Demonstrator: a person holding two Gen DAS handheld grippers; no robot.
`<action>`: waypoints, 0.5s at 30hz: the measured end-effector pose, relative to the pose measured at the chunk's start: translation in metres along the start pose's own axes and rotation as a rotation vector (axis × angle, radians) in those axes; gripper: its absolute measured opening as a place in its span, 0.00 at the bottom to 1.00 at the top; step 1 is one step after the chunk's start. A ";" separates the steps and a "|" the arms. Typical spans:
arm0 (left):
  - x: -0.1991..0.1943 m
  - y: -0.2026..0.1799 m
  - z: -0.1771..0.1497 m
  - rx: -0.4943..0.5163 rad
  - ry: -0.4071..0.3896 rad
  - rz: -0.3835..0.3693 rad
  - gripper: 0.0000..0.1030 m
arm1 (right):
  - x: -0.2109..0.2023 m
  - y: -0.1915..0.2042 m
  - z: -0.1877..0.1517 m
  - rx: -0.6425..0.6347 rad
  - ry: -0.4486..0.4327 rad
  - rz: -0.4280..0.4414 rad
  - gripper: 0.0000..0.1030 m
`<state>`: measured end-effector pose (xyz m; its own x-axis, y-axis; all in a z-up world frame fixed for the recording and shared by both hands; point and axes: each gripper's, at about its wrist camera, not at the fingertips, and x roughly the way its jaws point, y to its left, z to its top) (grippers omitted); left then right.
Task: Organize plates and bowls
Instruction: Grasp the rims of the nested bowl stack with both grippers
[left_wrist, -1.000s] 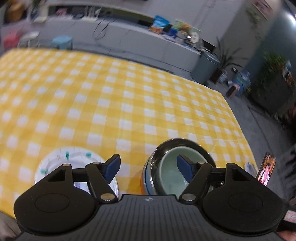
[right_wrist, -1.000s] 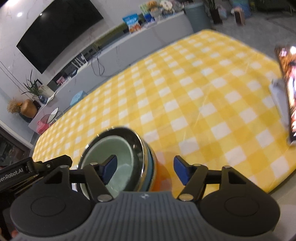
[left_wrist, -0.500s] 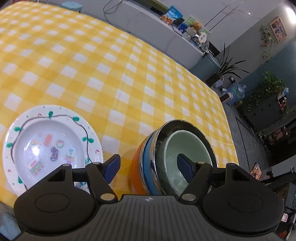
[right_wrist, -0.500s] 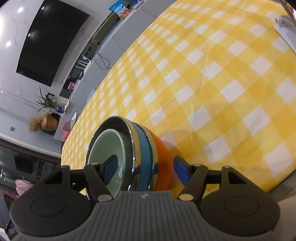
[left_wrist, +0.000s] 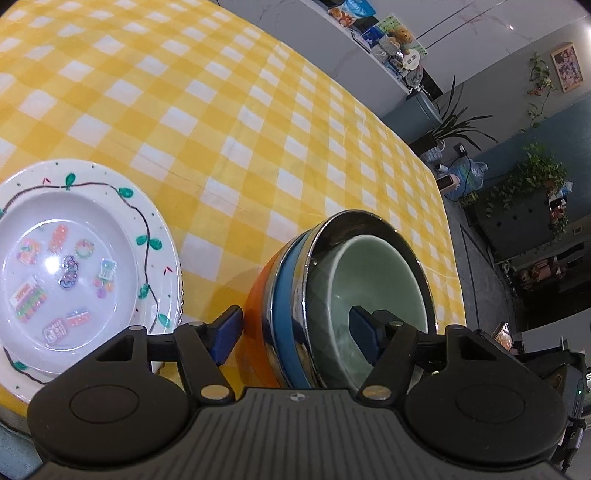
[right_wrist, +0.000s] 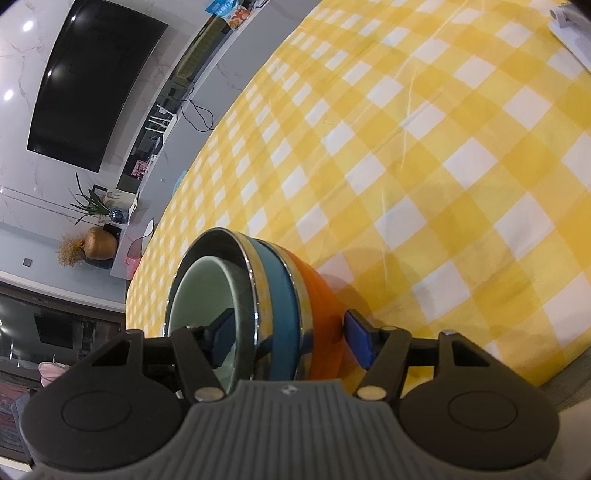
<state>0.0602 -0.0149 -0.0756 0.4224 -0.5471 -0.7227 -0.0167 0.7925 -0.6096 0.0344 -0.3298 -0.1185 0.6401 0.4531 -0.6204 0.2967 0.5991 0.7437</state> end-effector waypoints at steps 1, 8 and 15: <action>0.001 0.000 0.000 -0.003 0.005 -0.001 0.73 | 0.000 0.000 0.000 0.000 0.001 -0.002 0.60; 0.012 0.002 -0.001 -0.020 0.050 0.006 0.62 | 0.007 -0.002 0.001 0.031 0.030 -0.013 0.57; 0.011 0.005 0.000 -0.041 0.058 -0.005 0.60 | 0.006 -0.001 -0.001 0.016 0.024 -0.029 0.52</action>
<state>0.0645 -0.0170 -0.0869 0.3692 -0.5668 -0.7365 -0.0520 0.7786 -0.6253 0.0373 -0.3271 -0.1228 0.6139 0.4520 -0.6472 0.3260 0.6016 0.7293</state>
